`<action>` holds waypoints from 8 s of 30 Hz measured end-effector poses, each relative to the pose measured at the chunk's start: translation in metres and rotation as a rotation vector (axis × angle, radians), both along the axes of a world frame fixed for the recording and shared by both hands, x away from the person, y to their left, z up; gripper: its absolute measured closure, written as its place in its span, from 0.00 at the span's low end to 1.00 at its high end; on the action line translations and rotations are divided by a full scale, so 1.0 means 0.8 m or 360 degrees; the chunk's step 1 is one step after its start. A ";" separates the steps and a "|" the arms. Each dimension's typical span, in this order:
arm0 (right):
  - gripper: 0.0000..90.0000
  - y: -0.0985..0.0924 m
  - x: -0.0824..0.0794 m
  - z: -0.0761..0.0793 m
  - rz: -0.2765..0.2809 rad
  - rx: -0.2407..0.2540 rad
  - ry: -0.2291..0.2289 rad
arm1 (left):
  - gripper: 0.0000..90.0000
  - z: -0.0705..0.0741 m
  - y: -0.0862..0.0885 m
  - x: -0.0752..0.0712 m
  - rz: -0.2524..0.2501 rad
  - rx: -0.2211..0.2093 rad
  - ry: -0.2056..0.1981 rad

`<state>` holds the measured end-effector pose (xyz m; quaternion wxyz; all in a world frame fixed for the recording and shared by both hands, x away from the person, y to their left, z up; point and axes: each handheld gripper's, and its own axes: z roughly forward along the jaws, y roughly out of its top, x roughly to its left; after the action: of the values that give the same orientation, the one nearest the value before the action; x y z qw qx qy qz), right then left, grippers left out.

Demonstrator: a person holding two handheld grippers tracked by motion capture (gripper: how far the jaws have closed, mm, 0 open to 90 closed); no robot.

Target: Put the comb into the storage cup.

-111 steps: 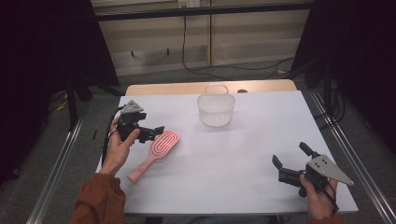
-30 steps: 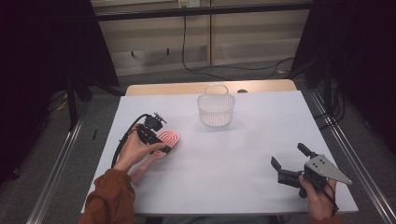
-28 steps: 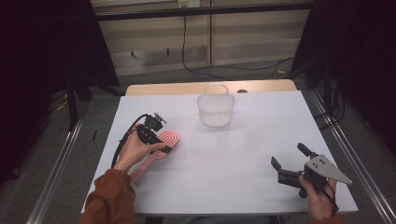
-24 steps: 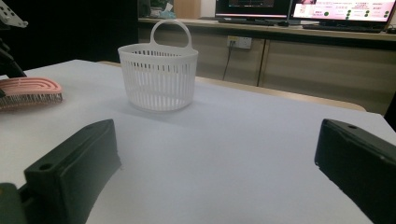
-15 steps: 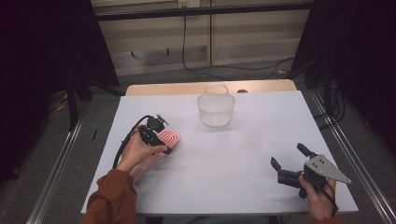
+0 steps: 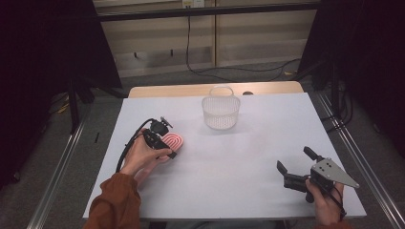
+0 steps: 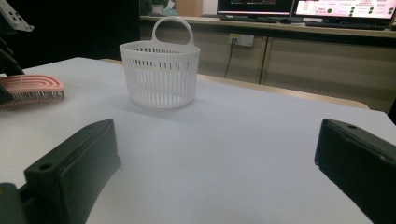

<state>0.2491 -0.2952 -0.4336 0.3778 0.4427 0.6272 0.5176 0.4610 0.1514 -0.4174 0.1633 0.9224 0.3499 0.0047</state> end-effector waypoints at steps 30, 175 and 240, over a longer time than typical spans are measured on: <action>0.00 -0.001 -0.001 0.001 -0.0009 0.0000 -0.0014 | 0.21 0.006 0.004 -0.004 0.0021 -0.0026 0.0010; 0.00 -0.002 -0.001 0.002 -0.0032 0.0004 -0.0029 | 0.22 0.152 0.025 -0.041 0.0257 -0.1044 -0.1008; 0.00 -0.003 -0.001 0.001 -0.0015 0.0017 -0.0029 | 0.22 0.170 -0.075 0.029 0.0298 -0.1273 -0.1287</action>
<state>0.2484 -0.2974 -0.4327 0.3835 0.4428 0.6188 0.5233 0.4841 0.0910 -0.2817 0.6192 0.6789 0.3143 0.2387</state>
